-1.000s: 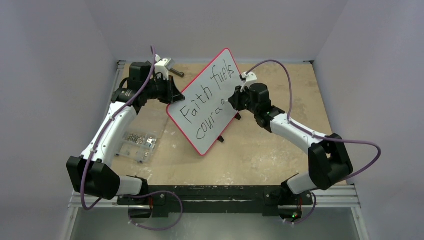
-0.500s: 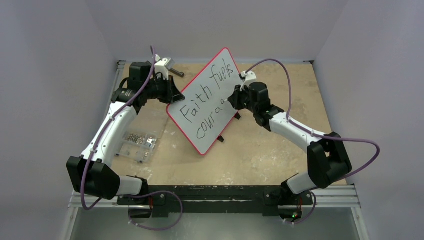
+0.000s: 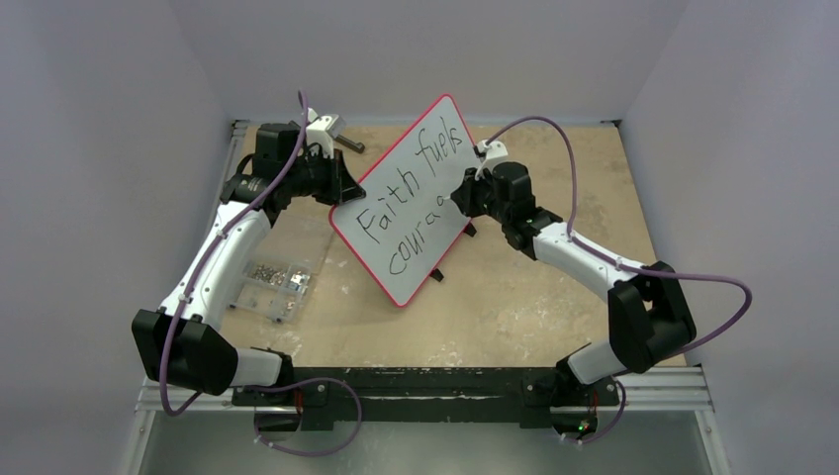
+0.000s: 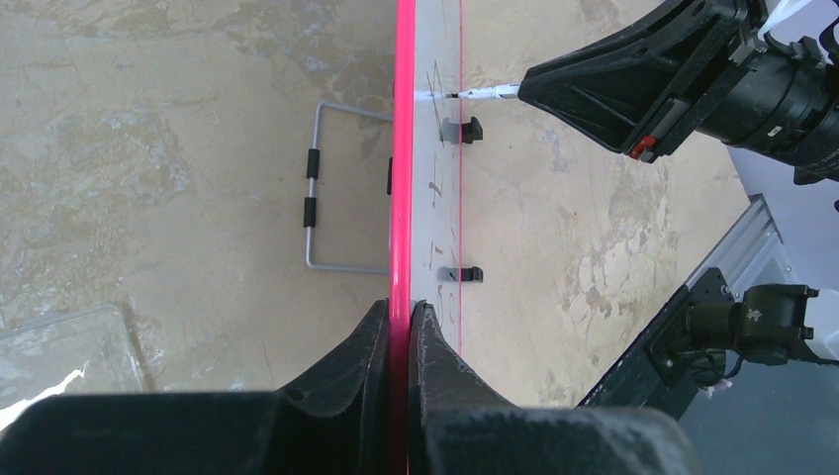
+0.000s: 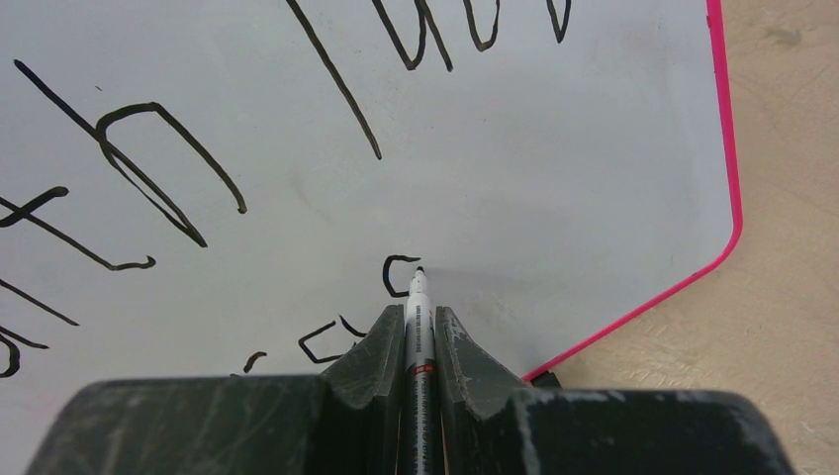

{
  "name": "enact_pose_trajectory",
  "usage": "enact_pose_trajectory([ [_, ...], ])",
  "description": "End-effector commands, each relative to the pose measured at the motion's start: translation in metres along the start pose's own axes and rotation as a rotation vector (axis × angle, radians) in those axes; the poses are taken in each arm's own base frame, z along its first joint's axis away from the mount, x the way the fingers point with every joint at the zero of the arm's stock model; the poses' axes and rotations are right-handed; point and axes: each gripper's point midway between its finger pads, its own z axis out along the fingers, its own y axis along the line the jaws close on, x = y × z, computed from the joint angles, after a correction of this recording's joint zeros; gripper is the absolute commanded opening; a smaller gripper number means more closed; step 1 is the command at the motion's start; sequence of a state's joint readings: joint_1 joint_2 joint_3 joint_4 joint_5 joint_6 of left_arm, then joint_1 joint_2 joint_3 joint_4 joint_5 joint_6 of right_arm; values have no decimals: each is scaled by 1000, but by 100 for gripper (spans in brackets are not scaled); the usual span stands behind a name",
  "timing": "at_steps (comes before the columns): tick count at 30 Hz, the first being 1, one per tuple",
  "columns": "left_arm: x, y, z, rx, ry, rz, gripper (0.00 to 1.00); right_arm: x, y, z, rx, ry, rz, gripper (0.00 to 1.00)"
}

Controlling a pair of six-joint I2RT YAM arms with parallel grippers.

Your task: Write a sentence on the whiteboard

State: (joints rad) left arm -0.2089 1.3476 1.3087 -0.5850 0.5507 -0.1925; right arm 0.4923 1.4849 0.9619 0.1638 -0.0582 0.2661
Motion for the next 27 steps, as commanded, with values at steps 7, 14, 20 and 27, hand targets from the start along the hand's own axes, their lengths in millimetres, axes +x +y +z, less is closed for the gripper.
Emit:
enact_pose_trajectory([
  [7,-17,8,-8,-62,-69,91,0,-36,13,-5,-32,-108,14,0],
  [14,-17,8,-9,-61,-70,92,0,-11,6,-6,-15,-53,10,0],
  [20,-18,7,-9,-60,-72,94,0,22,-5,-14,16,1,10,0],
  [27,-18,6,-11,-60,-75,96,0,38,-10,-20,26,29,16,0],
])
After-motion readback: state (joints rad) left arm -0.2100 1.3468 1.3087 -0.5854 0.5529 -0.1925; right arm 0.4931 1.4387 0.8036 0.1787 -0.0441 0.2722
